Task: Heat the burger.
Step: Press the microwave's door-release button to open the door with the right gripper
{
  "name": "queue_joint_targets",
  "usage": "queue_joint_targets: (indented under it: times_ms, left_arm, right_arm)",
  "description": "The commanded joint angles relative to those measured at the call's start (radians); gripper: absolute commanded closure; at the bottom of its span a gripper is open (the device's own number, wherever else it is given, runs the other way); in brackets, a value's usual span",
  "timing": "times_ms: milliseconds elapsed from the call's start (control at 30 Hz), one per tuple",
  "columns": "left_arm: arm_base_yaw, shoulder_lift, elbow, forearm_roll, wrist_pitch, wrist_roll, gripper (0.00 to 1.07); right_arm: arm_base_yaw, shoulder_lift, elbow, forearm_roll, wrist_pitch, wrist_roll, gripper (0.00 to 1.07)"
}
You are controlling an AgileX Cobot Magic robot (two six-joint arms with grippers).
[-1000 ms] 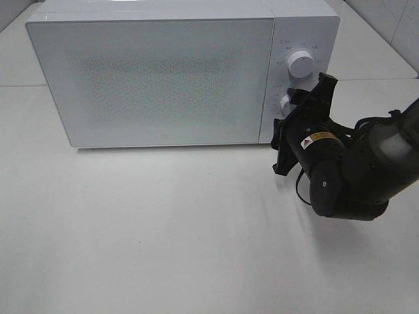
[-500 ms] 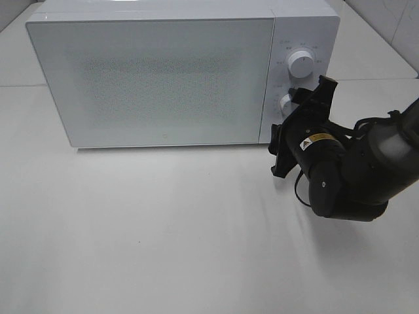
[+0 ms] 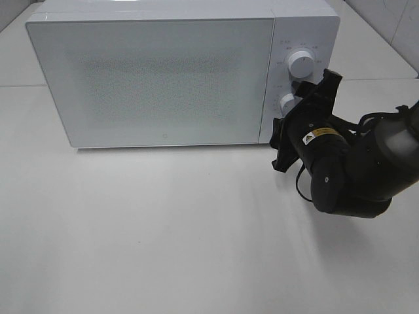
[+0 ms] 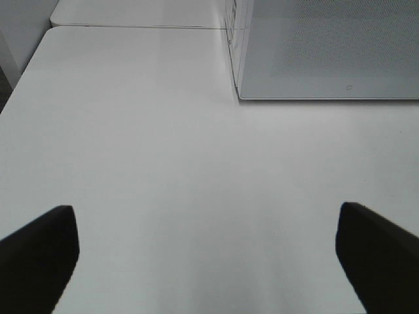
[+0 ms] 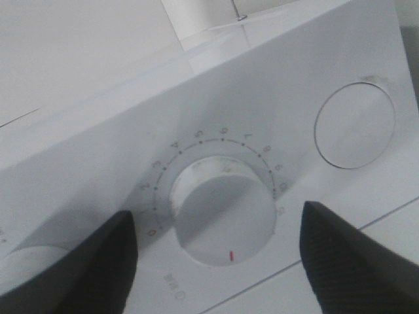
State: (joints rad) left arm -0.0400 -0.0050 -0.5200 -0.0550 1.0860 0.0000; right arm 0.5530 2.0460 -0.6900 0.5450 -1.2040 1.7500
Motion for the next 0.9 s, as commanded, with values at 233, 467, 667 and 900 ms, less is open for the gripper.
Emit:
queue_joint_targets:
  times_ms: [233,467,667,900]
  left_arm:
    - [-0.006,-0.016,0.004,-0.003,-0.014,0.000,0.06]
    - [-0.006,-0.016,0.004,-0.003,-0.014,0.000,0.06]
    - [-0.006,-0.016,0.004,-0.003,-0.014,0.000,0.06]
    - [-0.006,-0.016,0.004,-0.003,-0.014,0.000,0.06]
  right_arm:
    - [0.022,-0.026,0.046,0.019,-0.218,-0.003,0.36]
    - [0.056,-0.081,0.092,0.045,-0.220,-0.003,0.36]
    - [0.092,-0.150,0.180,0.070,-0.226,-0.003,0.36]
    - [0.112,-0.260,0.268,0.076,-0.210,-0.060,0.36]
